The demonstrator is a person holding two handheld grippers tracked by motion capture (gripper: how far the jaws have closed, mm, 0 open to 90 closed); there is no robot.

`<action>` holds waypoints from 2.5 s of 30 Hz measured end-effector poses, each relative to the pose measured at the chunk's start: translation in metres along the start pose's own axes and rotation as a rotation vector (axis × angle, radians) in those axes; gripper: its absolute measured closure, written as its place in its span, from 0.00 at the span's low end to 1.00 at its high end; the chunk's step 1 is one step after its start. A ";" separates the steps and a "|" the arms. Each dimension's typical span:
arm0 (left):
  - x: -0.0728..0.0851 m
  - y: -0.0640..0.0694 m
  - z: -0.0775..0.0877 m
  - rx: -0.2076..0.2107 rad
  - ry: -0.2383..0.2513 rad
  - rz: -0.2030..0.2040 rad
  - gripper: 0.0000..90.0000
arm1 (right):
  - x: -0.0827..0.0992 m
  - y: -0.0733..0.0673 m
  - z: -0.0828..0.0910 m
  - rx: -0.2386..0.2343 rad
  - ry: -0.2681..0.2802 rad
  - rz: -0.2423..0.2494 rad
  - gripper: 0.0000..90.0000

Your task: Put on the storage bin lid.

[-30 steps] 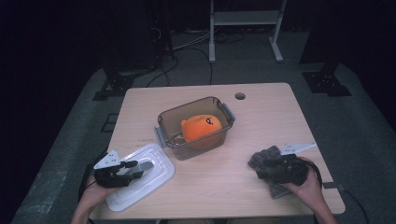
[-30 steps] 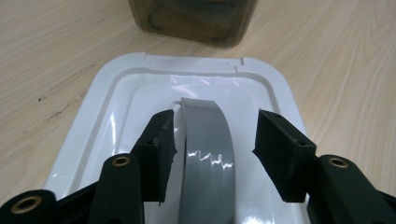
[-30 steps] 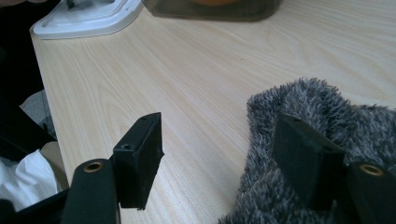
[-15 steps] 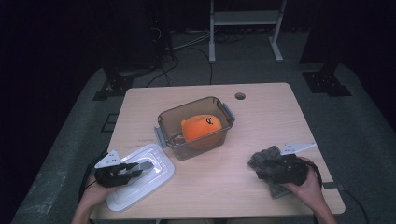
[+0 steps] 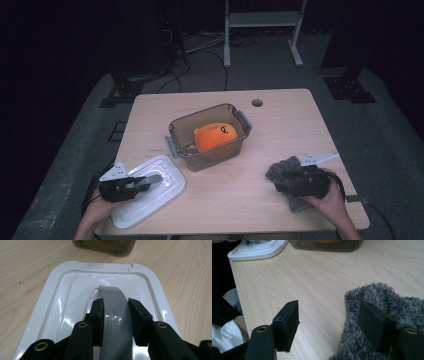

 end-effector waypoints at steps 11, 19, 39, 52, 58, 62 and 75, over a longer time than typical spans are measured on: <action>-0.006 0.009 0.016 0.008 0.005 -0.015 0.74 | 0.001 0.001 0.004 0.005 0.006 -0.001 0.36; -0.005 0.016 0.032 0.012 0.004 -0.030 0.74 | 0.001 0.001 0.002 0.005 0.002 -0.001 0.36; -0.018 0.035 0.068 0.039 0.041 -0.064 0.74 | 0.001 0.001 0.001 0.003 0.002 -0.005 0.36; -0.038 0.049 0.083 0.080 0.097 -0.097 0.74 | 0.001 0.001 0.001 0.007 0.000 -0.006 0.36; -0.053 0.055 0.087 0.096 0.118 -0.128 0.74 | 0.001 0.001 0.001 0.008 0.000 -0.007 0.36; -0.065 0.057 0.087 0.096 0.127 -0.146 0.74 | 0.001 0.001 0.002 0.008 -0.001 -0.007 0.36; -0.110 0.056 0.065 0.118 0.119 -0.170 0.74 | 0.002 0.003 0.002 0.010 0.001 -0.010 0.36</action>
Point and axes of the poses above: each handheld gripper's, and its own axes: z roughly backward along the jaws, x roughly out of its underside, y roughly to its right, the point moved 2 cm from there along -z, roughly forward along the jaws, and after that the axes turned 6 degrees about z, right-handed, at the moved point
